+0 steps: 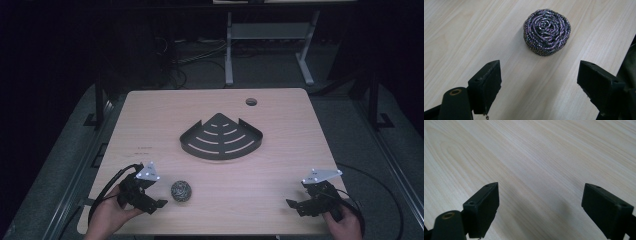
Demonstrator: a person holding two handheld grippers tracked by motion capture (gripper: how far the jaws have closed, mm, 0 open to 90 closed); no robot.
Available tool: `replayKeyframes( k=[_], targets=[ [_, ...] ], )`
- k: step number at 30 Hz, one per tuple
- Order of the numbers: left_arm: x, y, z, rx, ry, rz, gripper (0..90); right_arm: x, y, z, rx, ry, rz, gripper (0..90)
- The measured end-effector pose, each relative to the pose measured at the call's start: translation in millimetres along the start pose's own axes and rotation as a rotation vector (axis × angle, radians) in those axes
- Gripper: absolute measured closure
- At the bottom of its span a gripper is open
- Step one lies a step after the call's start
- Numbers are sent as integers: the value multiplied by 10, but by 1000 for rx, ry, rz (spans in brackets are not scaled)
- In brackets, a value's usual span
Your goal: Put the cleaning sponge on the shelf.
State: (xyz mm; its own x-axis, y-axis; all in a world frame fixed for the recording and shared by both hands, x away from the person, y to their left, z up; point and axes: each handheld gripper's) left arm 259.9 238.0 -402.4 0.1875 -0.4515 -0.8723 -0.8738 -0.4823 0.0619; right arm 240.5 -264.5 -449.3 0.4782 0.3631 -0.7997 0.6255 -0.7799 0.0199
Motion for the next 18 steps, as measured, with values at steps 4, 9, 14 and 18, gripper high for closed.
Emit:
replayKeyframes(
  k=[4,9,14,18],
  targets=[
    [18,4,-27,2,0,4,189,-3,-1,1,1,4,1,143],
    [44,17,-64,10,-3,7,188,-1,0,0,0,0,0,143],
    [90,18,-98,13,-12,18,186,2,6,6,-1,0,0,143],
    [123,22,-127,15,-16,21,186,0,10,7,-1,1,0,143]
  ],
)
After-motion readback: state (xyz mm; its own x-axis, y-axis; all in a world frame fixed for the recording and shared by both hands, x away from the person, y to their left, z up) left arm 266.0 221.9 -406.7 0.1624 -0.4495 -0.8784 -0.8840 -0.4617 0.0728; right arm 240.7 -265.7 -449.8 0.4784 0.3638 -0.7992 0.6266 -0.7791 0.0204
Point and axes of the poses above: each handheld gripper's, and its own axes: x roughly forward along the jaws, z roughly out of its underside, y roughly to its right, and after that the axes turned 4 degrees about z, right-handed
